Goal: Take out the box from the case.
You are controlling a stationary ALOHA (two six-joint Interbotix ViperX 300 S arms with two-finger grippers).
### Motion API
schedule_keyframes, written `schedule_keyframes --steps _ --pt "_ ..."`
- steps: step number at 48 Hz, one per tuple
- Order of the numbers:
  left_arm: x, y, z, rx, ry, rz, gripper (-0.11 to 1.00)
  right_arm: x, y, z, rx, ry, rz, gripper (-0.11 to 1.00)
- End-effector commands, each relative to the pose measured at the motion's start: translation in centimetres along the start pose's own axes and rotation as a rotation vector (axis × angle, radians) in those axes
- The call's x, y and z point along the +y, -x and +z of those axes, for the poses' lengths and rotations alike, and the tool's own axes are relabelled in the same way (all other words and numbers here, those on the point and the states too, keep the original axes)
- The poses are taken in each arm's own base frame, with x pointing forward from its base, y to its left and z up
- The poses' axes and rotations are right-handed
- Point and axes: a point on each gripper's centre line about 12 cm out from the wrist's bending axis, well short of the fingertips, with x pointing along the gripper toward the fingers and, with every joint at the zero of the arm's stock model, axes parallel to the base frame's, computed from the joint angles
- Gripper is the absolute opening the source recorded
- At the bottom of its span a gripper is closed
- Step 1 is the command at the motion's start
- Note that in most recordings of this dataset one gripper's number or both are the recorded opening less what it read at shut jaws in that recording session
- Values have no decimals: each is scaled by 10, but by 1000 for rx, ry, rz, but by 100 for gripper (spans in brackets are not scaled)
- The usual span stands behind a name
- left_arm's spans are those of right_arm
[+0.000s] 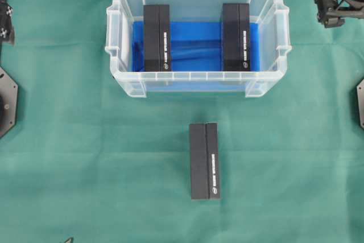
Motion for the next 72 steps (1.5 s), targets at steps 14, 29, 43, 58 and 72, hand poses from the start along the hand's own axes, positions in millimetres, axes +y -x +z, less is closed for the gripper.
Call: schedule_keyframes --steps 14,29,43,58,72 --pt "-1 3 1 -8 1 -10 95 3 6 2 -5 -6 28 91" --pt "-1 3 1 -10 1 -12 95 3 7 1 1 -10 30 91" --pt "-1 3 1 -7 1 -10 95 2 7 0 2 -12 31 91" --pt "-9 0 5 -38 49 -68 95 2 7 0 1 -13 35 91" --pt "-39 -13 9 -9 15 -42 95 2 7 0 1 -10 35 91"
